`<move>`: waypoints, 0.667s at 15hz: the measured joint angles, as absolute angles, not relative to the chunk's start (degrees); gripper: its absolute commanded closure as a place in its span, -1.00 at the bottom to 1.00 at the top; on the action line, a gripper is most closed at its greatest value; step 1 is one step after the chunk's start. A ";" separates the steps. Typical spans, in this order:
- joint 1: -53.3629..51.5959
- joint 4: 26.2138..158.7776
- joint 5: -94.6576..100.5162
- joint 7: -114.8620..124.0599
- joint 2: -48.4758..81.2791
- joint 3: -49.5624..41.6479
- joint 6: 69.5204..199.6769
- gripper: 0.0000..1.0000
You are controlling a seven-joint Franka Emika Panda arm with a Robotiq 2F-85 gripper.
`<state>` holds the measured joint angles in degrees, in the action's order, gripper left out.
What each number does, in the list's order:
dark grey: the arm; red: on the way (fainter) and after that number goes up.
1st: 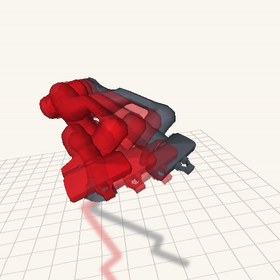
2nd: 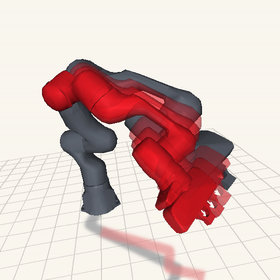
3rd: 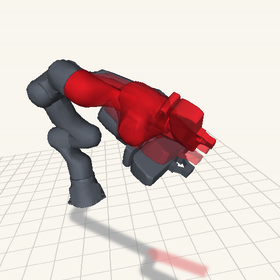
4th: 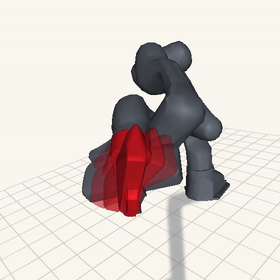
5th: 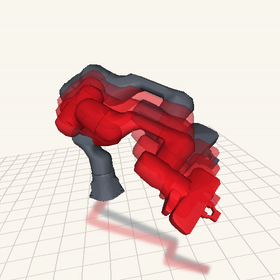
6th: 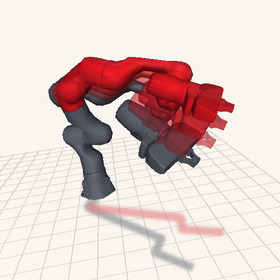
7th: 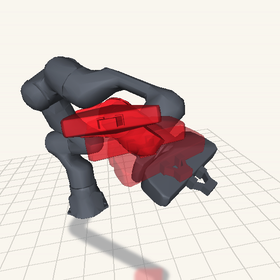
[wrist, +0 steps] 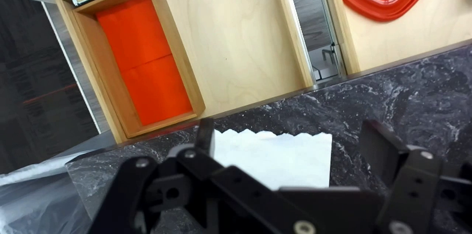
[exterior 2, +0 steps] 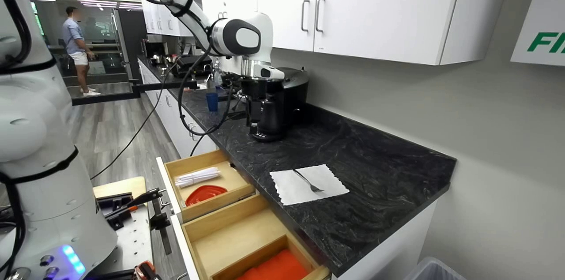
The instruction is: Put the silver fork inside the open drawer on the right
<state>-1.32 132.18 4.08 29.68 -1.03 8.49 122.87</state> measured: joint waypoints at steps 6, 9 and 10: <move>-1.46 125.88 4.45 40.45 7.04 4.99 126.07 -1.00; -1.58 123.20 4.35 46.71 10.34 3.41 126.79 -1.00; -1.64 122.55 4.31 48.56 11.25 3.02 127.05 -1.00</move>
